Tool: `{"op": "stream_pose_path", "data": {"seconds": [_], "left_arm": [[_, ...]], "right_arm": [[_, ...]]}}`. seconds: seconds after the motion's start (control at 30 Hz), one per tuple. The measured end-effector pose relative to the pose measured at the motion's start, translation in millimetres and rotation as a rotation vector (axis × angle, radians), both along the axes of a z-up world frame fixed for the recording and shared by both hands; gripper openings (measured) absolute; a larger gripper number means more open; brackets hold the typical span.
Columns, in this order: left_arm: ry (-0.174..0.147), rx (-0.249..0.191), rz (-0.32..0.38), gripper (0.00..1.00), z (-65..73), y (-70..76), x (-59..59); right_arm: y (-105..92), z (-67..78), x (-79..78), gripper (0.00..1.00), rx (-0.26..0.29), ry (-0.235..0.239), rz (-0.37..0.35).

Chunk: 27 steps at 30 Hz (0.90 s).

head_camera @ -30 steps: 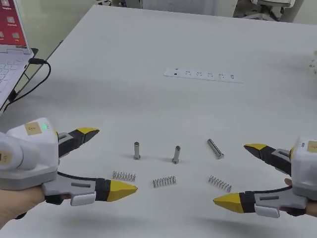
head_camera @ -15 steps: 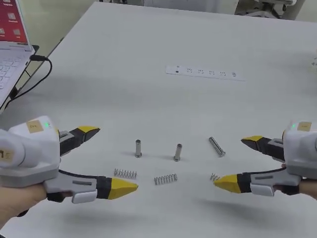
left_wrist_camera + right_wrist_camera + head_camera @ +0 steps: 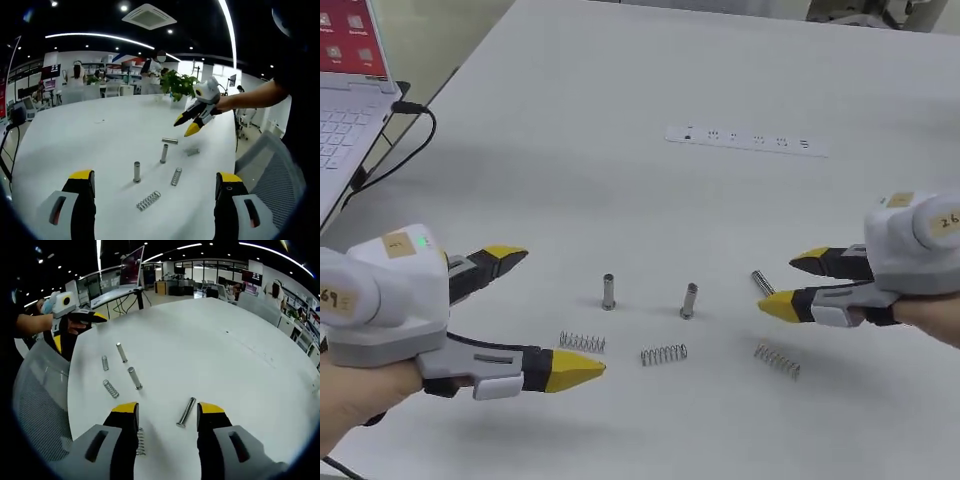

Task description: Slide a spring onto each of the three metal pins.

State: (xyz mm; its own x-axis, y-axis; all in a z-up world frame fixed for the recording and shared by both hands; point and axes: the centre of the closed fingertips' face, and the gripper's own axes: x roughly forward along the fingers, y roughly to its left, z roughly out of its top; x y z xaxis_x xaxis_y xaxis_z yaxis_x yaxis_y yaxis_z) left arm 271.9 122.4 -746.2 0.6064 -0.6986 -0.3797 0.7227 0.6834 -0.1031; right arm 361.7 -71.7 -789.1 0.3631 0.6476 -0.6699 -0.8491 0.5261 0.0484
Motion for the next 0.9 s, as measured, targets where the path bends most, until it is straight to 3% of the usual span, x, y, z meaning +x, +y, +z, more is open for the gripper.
{"op": "stream_pose_path", "data": {"seconds": [0.3,0.6,0.9], "left_arm": [[0.002,-0.001,-0.003,0.98,-0.6,-0.5,0.2],[0.003,-0.005,0.001,0.98,-1.5,0.7,0.2],[0.004,-0.005,-0.001,0.98,-1.0,0.6,1.1]], "right_arm": [[0.9,-12.0,15.3,0.39,-0.042,0.041,-0.032],[-5.7,-24.1,30.6,0.23,-0.067,0.103,-0.095],[-2.9,-39.8,38.7,0.18,-0.107,0.165,-0.128]]}}
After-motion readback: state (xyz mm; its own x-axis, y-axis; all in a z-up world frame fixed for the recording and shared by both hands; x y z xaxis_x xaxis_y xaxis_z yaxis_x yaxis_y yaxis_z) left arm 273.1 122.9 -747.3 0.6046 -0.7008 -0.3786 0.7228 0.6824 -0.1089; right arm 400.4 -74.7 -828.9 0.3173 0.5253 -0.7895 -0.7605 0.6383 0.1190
